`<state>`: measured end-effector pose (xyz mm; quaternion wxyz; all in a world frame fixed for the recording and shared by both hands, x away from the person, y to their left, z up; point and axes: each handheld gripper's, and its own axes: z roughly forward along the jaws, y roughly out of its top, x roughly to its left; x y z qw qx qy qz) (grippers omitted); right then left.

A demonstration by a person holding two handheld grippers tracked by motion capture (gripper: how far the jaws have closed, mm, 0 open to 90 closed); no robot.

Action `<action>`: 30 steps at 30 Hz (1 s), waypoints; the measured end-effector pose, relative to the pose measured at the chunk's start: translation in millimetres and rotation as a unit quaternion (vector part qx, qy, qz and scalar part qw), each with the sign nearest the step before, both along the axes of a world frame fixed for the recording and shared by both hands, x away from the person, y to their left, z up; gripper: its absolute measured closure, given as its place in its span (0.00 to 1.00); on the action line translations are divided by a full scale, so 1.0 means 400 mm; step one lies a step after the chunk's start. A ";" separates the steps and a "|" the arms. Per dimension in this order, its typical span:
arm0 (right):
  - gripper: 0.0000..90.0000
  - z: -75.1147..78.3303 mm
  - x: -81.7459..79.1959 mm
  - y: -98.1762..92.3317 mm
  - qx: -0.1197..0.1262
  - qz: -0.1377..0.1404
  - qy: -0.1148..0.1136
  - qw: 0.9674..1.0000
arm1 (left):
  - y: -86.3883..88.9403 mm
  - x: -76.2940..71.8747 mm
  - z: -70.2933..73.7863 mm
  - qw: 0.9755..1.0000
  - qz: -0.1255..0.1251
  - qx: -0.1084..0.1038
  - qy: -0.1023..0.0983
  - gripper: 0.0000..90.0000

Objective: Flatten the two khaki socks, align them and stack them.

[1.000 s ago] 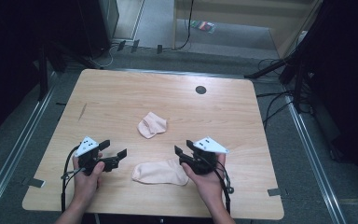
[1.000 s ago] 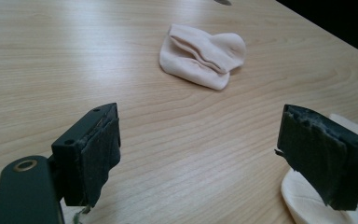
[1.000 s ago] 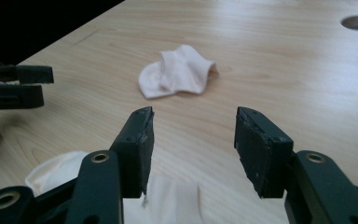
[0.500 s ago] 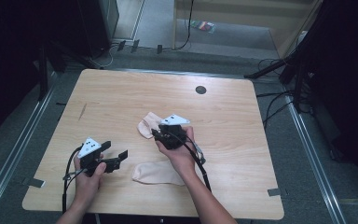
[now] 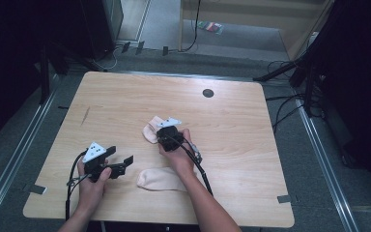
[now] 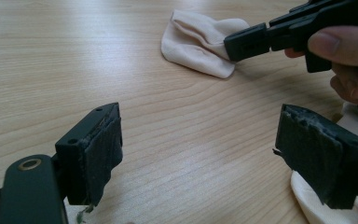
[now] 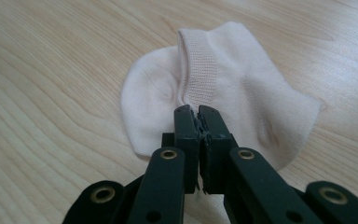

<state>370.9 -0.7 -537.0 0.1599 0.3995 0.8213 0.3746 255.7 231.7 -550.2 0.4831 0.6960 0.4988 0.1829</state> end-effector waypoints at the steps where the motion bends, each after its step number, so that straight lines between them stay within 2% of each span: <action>1: 0.99 0.007 -0.001 -0.004 0.011 -0.003 0.003 1.000 | 0.000 0.000 0.000 1.000 0.000 0.000 0.001 0.17; 6: 0.99 0.055 -0.015 -0.035 0.073 -0.016 0.015 0.997 | -0.001 0.002 0.000 1.000 0.003 0.002 0.004 0.18; 10: 0.99 0.087 -0.019 -0.074 0.116 -0.029 0.022 0.993 | -0.009 0.011 0.003 1.000 0.014 0.020 0.017 0.22; 13: 0.99 0.091 -0.006 -0.106 0.150 -0.047 0.038 0.987 | -0.017 0.022 0.005 0.999 0.018 0.031 0.026 0.25; 15: 0.99 0.092 0.005 -0.126 0.174 -0.059 0.050 0.982 | -0.025 0.031 0.008 0.999 0.018 0.029 0.031 0.25; 18: 0.99 0.096 0.029 -0.161 0.201 -0.082 0.056 0.975 | -0.041 0.048 0.019 0.999 0.018 0.042 0.024 0.25; 20: 0.99 0.095 0.034 -0.166 0.203 -0.085 0.058 0.974 | -0.047 0.058 0.024 0.999 0.017 0.040 0.021 0.25; 22: 0.99 0.091 0.048 -0.175 0.198 -0.090 0.057 0.974 | -0.058 0.073 0.028 0.999 0.014 0.037 0.017 0.25; 26: 0.98 0.070 0.078 -0.195 0.196 -0.104 0.053 0.974 | -0.075 0.095 0.027 0.998 0.022 0.059 0.014 0.27; 27: 0.98 0.064 0.086 -0.201 0.192 -0.111 0.051 0.974 | -0.079 0.101 0.025 0.998 0.023 0.058 0.016 0.27; 28: 0.97 0.058 0.093 -0.207 0.187 -0.116 0.047 0.974 | -0.081 0.106 0.023 0.998 0.023 0.057 0.017 0.28; 29: 0.85 0.047 0.108 -0.219 0.171 -0.131 0.031 0.976 | -0.082 0.112 0.020 0.998 0.026 0.053 0.017 0.29; 30: 0.85 0.047 0.108 -0.219 0.171 -0.131 0.031 0.976 | -0.083 0.117 0.018 0.998 0.028 0.058 0.022 0.29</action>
